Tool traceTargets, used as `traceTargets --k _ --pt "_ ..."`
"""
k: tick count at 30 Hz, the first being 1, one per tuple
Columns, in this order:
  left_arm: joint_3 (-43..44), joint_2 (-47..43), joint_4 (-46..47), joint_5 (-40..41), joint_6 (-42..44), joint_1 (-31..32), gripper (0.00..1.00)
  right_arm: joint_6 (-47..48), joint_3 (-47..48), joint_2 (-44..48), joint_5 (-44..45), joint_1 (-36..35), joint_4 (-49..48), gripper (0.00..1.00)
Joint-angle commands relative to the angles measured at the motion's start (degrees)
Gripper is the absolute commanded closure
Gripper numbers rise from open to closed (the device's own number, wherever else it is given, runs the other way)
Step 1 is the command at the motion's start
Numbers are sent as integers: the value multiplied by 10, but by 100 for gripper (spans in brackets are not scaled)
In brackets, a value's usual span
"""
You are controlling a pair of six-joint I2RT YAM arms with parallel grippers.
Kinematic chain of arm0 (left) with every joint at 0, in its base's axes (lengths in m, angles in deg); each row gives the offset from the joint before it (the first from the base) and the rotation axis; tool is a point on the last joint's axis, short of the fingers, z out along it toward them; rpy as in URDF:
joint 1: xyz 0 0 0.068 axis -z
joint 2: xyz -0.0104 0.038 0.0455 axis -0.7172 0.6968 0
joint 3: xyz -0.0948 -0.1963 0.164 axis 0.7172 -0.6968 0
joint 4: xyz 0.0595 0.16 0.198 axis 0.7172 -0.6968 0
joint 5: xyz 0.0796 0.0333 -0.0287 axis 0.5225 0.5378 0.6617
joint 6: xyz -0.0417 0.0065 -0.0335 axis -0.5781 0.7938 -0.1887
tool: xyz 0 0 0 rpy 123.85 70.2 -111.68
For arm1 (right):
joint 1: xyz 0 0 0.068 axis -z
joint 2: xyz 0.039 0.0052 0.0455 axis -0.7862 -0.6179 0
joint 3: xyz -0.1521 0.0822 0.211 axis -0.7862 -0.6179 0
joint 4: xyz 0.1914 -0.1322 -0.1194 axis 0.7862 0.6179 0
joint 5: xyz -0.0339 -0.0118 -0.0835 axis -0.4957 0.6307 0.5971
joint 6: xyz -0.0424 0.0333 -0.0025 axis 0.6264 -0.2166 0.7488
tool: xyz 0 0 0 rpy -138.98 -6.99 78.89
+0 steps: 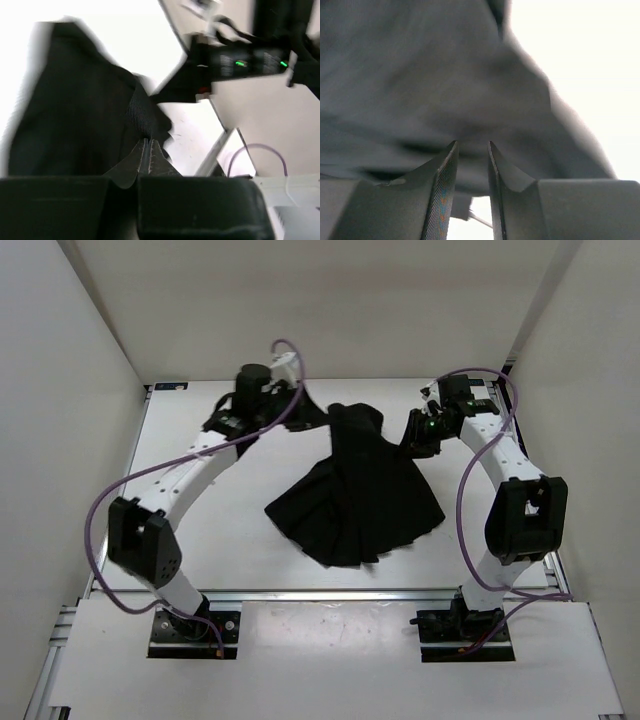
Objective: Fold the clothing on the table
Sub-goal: Flatten the skirt out
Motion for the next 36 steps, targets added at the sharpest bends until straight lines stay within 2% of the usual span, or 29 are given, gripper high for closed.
traceTargets --k 1,2,5,8,17,21,25,29,33,36 --pt "-75 -101 44 -29 -30 -89 100 -4 27 -15 6 3 -10 65" --pt "-84 -117 33 -17 -18 -115 100 -3 31 -21 6 3 -10 65" --pt "-127 -145 -89 153 25 -163 100 -3 44 -29 2 -2 -8 65" --pt "-167 -151 -123 242 62 -183 100 -8 45 -37 3 -7 -9 65" --pt "-259 -69 -152 318 87 -163 100 3 19 -24 -34 -10 -28 64" --pt "-267 -58 -155 355 94 -152 100 19 40 -74 -110 -17 -38 59" --pt "-266 -50 -178 391 110 -157 100 45 137 -149 -151 -35 -26 56" --pt "-287 -68 -177 377 108 -178 100 33 248 -265 -210 -37 -39 53" --pt "-308 -96 -178 327 81 -199 100 12 311 -345 -265 -40 -67 51" --pt "-312 -111 -192 339 76 -175 100 3 338 -381 -300 -49 -95 49"
